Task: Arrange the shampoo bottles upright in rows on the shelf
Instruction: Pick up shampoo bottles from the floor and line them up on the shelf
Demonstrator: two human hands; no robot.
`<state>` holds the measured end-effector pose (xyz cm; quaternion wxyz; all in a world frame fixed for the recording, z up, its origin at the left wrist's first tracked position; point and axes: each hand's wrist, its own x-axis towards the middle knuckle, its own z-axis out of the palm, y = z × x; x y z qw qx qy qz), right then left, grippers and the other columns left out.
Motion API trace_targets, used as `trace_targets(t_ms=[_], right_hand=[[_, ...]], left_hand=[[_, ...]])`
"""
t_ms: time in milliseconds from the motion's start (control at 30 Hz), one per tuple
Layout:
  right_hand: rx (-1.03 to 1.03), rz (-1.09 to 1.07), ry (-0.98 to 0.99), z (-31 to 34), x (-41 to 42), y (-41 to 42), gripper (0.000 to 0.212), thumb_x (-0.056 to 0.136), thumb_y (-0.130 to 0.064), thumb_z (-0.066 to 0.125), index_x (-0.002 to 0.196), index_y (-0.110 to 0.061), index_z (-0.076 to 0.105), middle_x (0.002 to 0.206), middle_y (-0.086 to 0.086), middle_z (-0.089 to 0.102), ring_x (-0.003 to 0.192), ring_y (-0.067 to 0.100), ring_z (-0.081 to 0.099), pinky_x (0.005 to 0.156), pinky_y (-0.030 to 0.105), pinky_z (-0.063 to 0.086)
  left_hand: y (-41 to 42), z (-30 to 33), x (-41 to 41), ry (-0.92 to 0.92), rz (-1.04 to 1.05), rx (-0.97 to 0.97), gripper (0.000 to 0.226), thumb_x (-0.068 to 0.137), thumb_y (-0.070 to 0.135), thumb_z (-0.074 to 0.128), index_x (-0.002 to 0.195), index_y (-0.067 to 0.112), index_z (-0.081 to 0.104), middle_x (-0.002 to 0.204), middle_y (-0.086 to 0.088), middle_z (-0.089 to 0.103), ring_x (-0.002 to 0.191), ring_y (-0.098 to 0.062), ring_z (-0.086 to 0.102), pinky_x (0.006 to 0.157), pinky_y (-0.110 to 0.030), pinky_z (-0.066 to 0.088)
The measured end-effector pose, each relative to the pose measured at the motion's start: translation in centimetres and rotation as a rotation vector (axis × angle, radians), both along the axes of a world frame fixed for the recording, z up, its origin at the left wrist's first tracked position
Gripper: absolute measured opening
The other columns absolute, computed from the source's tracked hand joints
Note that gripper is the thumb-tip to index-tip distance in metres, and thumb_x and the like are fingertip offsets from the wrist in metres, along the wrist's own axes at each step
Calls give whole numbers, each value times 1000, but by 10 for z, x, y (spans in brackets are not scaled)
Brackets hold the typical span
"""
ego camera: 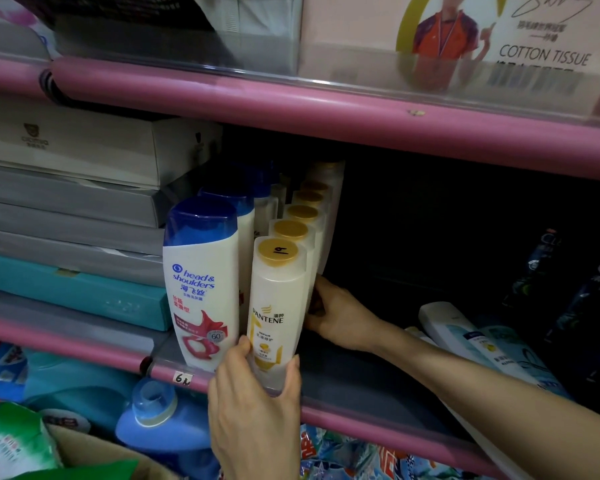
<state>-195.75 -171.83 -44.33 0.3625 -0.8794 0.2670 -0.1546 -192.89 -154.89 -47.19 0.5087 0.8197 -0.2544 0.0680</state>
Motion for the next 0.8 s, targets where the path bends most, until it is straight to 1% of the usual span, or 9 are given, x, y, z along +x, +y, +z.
trace_targets(t_ms=[133, 200, 300, 333, 400, 467, 533, 633, 800], right_hand=[[-6, -26, 10, 3, -1, 2, 58, 83, -24, 69, 133, -22, 39, 122, -3, 58, 110, 11, 57, 87, 20, 48], [-50, -43, 35, 7, -4, 3, 56, 83, -25, 69, 131, -19, 40, 118, -3, 58, 107, 12, 58, 79, 16, 47], [-172, -46, 169, 17, -13, 10, 54, 77, -35, 72, 120, -20, 44, 102, -8, 59, 90, 8, 60, 63, 10, 43], [-174, -24, 187, 19, -16, 14, 54, 74, -39, 73, 118, -23, 46, 98, -12, 58, 86, 5, 60, 62, 9, 44], [-97, 27, 154, 22, -19, 25, 57, 68, -43, 75, 117, -32, 47, 97, -18, 61, 86, -2, 61, 70, 11, 50], [-25, 45, 97, 23, -19, 33, 61, 65, -42, 78, 118, -36, 49, 102, -17, 64, 93, -3, 62, 80, 16, 54], [10, 47, 44, 23, -16, 38, 58, 66, -39, 80, 117, -37, 51, 105, -19, 64, 98, -2, 62, 85, 18, 53], [32, 28, -20, 17, -13, 42, 51, 71, -32, 79, 115, -38, 54, 104, -17, 65, 101, 1, 63, 89, 24, 54], [-24, -22, -19, 8, -12, 46, 48, 77, -34, 72, 120, -27, 53, 109, -8, 67, 98, 5, 64, 87, 28, 55]], left_hand=[[0, 1, 0, 7, -6, -7, 63, 54, 21, 89, 108, 7, 60, 92, -13, 65, 84, -35, 60, 71, -47, 53], [1, 2, -1, 6, -5, -11, 63, 54, 21, 89, 108, 7, 60, 92, -13, 65, 84, -35, 60, 71, -47, 53], [2, 2, -2, -1, -6, -22, 61, 55, 20, 89, 107, 8, 60, 91, -12, 65, 84, -35, 59, 70, -48, 53], [2, 2, -2, -4, -8, -28, 60, 55, 20, 89, 107, 8, 60, 91, -11, 65, 84, -35, 59, 70, -48, 53], [3, 3, -2, -5, -11, -32, 59, 56, 21, 88, 107, 8, 61, 90, -11, 65, 84, -35, 59, 70, -47, 53], [3, 4, -2, -2, -10, -32, 59, 57, 21, 88, 107, 7, 61, 91, -12, 65, 84, -35, 59, 69, -47, 53], [3, 4, -2, 1, -10, -37, 58, 58, 21, 88, 107, 7, 61, 93, -13, 65, 84, -35, 59, 70, -48, 53], [4, 5, -3, 11, -3, -42, 58, 59, 23, 88, 108, 8, 61, 96, -12, 65, 87, -35, 58, 71, -47, 52], [3, 5, -2, 18, 9, -39, 60, 59, 24, 87, 110, 9, 59, 98, -11, 65, 88, -34, 58, 72, -48, 51]])
